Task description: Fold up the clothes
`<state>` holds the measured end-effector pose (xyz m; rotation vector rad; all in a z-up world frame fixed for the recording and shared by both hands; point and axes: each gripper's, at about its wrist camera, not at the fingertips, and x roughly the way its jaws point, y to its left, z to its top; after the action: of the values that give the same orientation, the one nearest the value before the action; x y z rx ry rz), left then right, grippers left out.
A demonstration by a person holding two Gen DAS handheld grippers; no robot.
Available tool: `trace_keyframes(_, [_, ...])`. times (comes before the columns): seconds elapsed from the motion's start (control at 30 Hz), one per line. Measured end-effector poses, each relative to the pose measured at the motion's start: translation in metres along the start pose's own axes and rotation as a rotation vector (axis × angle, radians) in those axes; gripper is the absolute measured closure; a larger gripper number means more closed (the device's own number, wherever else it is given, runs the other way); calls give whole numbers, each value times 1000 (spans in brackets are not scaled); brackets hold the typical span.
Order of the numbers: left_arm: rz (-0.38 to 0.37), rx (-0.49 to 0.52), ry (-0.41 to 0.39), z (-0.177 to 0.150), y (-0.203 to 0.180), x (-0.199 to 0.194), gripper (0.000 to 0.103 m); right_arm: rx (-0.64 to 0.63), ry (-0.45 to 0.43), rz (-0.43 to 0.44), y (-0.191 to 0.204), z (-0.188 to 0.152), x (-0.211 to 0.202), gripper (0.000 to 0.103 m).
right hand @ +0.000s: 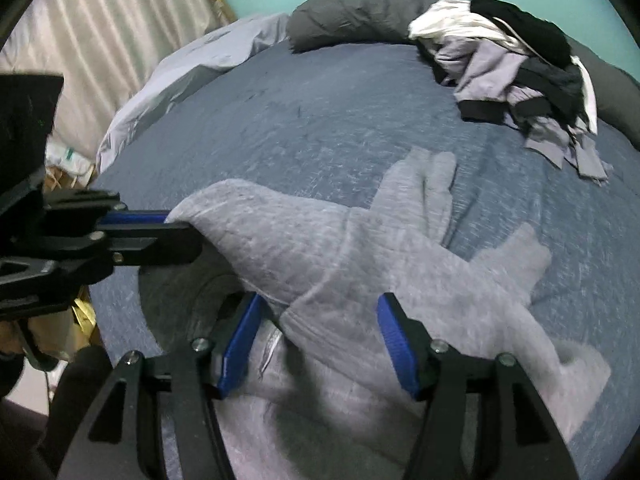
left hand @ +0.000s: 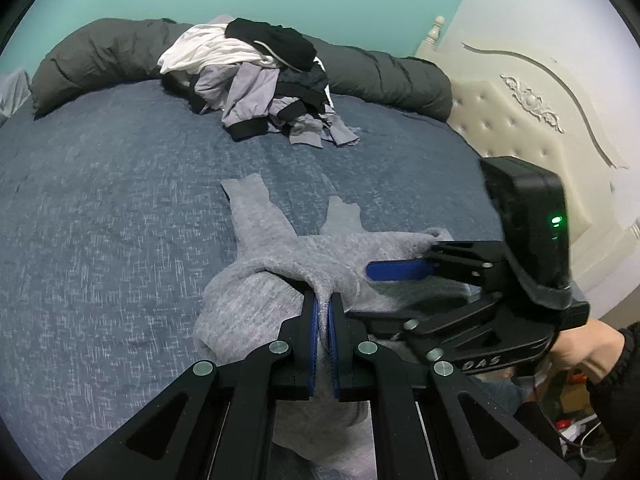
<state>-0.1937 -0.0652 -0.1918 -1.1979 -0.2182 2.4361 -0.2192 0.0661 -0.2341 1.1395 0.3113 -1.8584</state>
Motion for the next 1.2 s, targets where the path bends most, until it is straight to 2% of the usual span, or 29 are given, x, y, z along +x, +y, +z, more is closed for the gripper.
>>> trace_keyframes(0.03, [-5, 1, 1, 0, 0, 1, 98, -7, 2, 8, 0, 1, 3, 60])
trace_keyframes(0.07, [-6, 1, 1, 0, 1, 2, 98, -14, 4, 15, 1, 2, 6, 67])
trace_keyframes(0.13, [-2, -5, 0, -1, 3, 1, 98, 2, -4, 1, -2, 3, 7, 94])
trace_keyframes(0.27, [21, -34, -10, -8, 9, -6, 96, 45, -54, -27, -8, 7, -4, 98])
trace_keyframes(0.3, [27, -41, -13, -10, 10, -8, 92, 52, -66, -40, -9, 8, -9, 98])
trace_keyframes(0.33, [33, -48, -16, -12, 12, -10, 86, 59, -77, -56, -12, 11, -13, 98])
trace_keyframes(0.37, [39, -55, -18, -13, 13, -12, 69, 67, -83, -67, -13, 13, -16, 98])
trace_keyframes(0.4, [45, -63, -21, -15, 14, -14, 56, 84, -90, -85, -17, 16, -21, 98])
trace_keyframes(0.43, [50, -70, -24, -17, 16, -15, 54, 97, -95, -94, -19, 19, -24, 98])
trace_keyframes(0.5, [60, -86, -27, -22, 18, -19, 52, 124, -104, -113, -25, 24, -31, 98])
trace_keyframes(0.67, [38, -81, 35, -48, 7, -10, 52, 164, -122, -122, -35, 28, -45, 98])
trace_keyframes(0.9, [31, -127, 72, -68, -3, 24, 52, 210, -147, -117, -49, 29, -66, 98])
trace_keyframes(1.03, [-3, -171, 56, -68, -9, 48, 52, 236, -161, -114, -56, 30, -79, 98])
trace_keyframes(1.13, [-50, -235, 24, -64, -8, 56, 52, 255, -171, -111, -62, 30, -88, 98])
trace_keyframes(1.2, [-64, -242, 1, -60, -9, 58, 52, 254, -179, -100, -62, 30, -93, 98])
